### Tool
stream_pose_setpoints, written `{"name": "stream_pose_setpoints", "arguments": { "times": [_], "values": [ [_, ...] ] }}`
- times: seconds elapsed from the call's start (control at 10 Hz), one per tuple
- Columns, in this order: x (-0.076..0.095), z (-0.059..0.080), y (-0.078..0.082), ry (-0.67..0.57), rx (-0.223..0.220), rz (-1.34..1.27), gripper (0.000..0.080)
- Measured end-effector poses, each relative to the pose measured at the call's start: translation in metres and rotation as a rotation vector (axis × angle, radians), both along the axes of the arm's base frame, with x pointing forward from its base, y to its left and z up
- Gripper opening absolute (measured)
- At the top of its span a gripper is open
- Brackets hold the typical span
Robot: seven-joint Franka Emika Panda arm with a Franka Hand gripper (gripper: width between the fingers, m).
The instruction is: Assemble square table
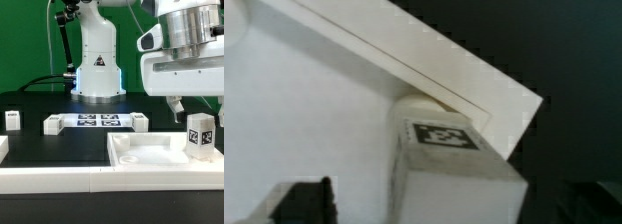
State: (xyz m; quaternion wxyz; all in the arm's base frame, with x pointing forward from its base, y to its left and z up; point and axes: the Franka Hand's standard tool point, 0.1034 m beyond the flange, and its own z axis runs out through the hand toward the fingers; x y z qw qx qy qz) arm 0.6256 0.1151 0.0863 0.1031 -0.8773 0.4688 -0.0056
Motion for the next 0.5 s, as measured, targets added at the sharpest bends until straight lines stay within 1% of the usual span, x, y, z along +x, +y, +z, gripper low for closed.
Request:
{"name": "stream_pose_setpoints", "arguments": {
  "times": [0.1,0.3,0.5],
  "values": [
    [0.0001,-0.0006,-0.0021,-0.021,-0.014,0.12,0.0642],
    [0.0,-0.0001,0.0021,-0.049,-0.034,0.293,0.0648],
    [0.0,-0.0006,0.0007,-0.076,-0.052,0.45,0.0649]
  ]
}}
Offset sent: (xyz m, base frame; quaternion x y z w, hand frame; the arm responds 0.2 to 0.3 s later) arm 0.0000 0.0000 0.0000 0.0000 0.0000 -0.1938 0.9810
